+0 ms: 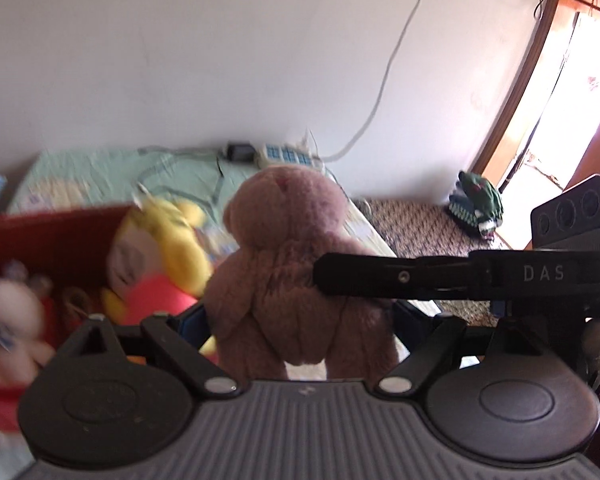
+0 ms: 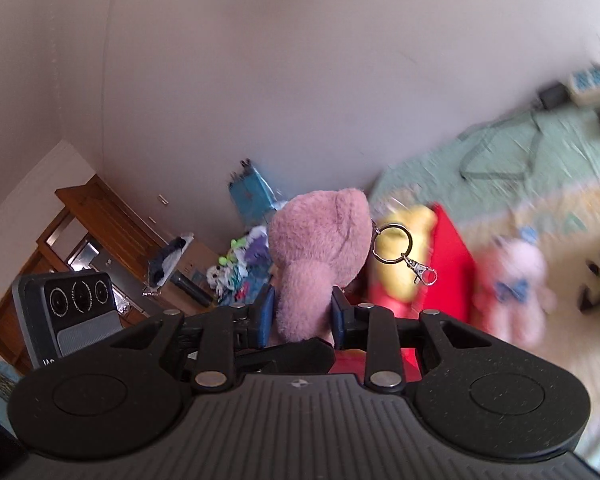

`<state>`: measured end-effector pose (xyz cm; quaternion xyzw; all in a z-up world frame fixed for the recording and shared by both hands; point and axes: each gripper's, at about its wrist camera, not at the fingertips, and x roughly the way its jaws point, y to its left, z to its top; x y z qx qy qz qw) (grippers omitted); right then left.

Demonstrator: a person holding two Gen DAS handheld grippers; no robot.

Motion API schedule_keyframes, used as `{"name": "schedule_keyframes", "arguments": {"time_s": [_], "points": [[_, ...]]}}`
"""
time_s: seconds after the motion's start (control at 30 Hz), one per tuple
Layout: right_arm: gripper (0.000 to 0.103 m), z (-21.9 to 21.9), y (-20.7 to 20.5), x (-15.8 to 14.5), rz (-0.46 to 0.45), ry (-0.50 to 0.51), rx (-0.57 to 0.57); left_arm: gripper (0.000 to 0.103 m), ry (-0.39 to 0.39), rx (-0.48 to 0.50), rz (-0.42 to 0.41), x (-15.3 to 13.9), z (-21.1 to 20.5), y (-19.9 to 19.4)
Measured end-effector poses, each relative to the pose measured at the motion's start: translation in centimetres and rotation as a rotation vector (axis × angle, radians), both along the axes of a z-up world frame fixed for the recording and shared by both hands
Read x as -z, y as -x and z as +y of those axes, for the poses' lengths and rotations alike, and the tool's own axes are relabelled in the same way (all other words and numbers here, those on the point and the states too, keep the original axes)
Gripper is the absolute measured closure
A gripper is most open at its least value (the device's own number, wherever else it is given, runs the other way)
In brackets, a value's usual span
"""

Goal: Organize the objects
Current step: 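Carry the pink teddy bear with the right gripper over the red box, then lower the teddy bear into the red box and open the right gripper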

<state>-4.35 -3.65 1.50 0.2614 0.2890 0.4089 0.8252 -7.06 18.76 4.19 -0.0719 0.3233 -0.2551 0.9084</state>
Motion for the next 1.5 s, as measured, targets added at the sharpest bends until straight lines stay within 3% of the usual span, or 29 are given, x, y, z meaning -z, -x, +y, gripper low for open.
{"name": "schedule_keyframes", "arguments": {"time_s": [0.27, 0.43, 0.6, 0.87, 1.2, 1.5], "points": [[0.072, 8.3, -2.7, -0.4, -0.064, 0.057, 0.065, 0.015, -0.03, -0.018, -0.084, -1.7, 7.6, -2.6], [0.073, 11.6, -5.0, 1.5, -0.018, 0.12, 0.11, 0.015, -0.061, -0.005, -0.036, 0.2, 10.7, -6.1], [0.073, 14.3, -5.6, 3.4, -0.012, 0.252, 0.13, 0.015, -0.108, -0.006, 0.042, 3.9, 12.3, -9.0], [0.076, 15.6, -6.7, 6.2, 0.051, 0.367, 0.164, 0.018, -0.083, 0.0, 0.193, 8.9, 13.2, -11.5], [0.082, 16.0, -7.2, 8.0, 0.07, 0.442, 0.208, 0.023, -0.181, 0.037, 0.17, 10.0, 11.6, -11.6], [0.082, 15.2, -6.5, 8.0, 0.097, 0.417, 0.252, 0.013, -0.259, 0.033, 0.187, 10.0, 11.0, -11.8]]}}
